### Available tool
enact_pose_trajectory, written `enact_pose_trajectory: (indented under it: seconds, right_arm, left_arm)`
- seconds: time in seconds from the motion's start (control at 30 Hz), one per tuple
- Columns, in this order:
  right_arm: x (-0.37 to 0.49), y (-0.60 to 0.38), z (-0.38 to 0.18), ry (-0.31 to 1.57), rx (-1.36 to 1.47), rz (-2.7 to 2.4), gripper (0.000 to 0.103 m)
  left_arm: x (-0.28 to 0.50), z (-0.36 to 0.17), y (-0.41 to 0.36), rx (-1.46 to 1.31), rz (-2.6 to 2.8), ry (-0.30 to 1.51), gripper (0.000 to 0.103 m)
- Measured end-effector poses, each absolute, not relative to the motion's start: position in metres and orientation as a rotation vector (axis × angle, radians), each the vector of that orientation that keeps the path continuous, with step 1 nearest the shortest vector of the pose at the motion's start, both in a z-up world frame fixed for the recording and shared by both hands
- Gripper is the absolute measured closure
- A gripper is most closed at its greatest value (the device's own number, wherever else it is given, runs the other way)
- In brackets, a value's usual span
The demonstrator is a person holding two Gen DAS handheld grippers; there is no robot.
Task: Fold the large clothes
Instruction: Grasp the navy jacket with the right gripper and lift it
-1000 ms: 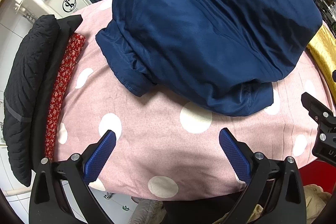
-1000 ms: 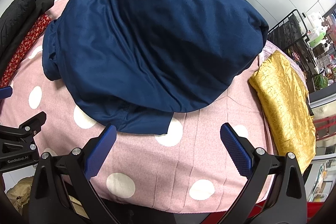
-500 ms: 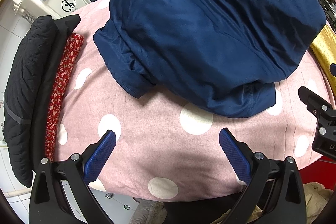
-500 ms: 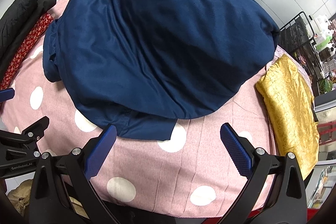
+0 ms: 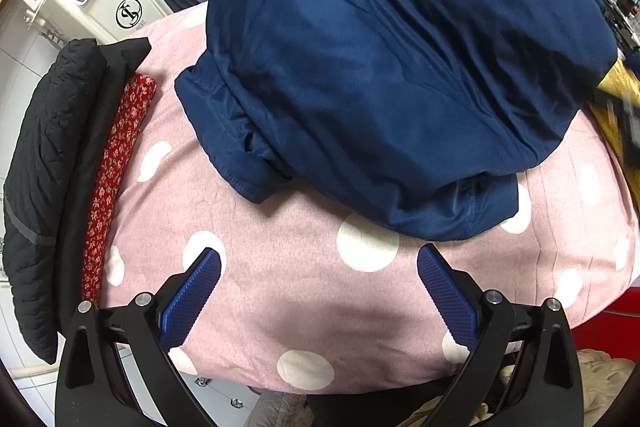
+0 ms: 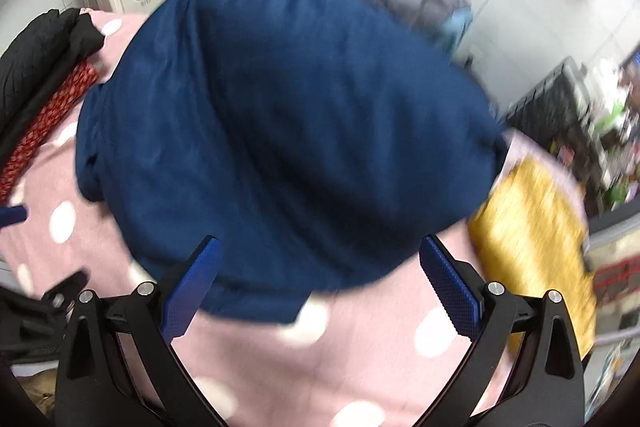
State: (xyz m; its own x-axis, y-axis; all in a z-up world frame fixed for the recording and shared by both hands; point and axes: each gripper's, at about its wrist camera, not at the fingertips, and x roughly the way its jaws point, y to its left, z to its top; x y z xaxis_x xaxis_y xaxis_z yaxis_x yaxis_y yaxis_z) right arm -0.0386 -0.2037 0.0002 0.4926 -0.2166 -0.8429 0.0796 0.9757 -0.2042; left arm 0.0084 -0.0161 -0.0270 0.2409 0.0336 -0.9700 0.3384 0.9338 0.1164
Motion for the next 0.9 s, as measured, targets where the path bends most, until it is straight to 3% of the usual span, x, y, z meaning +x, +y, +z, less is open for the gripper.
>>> enact_pose_trajectory:
  seconds: [0.23, 0.4, 0.43, 0.47, 0.5, 0.53, 0.7, 0.9]
  right_arm:
    - [0.048, -0.29, -0.014, 1.095, 0.057, -0.166, 0.006]
    - [0.086, -0.313, -0.067, 1.267, 0.302, -0.023, 0.006]
    - [0.087, -0.312, -0.071, 1.28, 0.336, -0.006, 0.023]
    - [0.087, -0.307, -0.076, 1.301, 0.381, 0.02, 0.064]
    - [0.084, -0.298, -0.076, 1.297, 0.428, 0.071, 0.08]
    - [0.081, -0.29, -0.073, 1.289, 0.449, 0.113, 0.088]
    - [0.045, -0.183, -0.018, 1.21, 0.171, 0.38, 0.091]
    - [-0.028, -0.057, 0.012, 1.248, 0.123, 0.912, 0.091]
  left_arm:
    - [0.001, -0.017, -0.005, 0.303, -0.216, 1.282, 0.006]
    - [-0.007, -0.013, 0.027, 0.202, -0.154, 1.282, 0.006]
    - [-0.008, -0.013, 0.037, 0.168, -0.134, 1.287, 0.006]
    - [-0.01, -0.013, 0.046, 0.134, -0.117, 1.292, 0.006]
    - [-0.011, -0.012, 0.053, 0.111, -0.106, 1.291, 0.006]
    - [-0.013, -0.011, 0.063, 0.08, -0.093, 1.284, 0.006]
    - [-0.018, 0.002, 0.105, -0.037, -0.028, 1.214, 0.013]
    - [0.004, 0.045, 0.141, -0.138, -0.028, 1.104, 0.015]
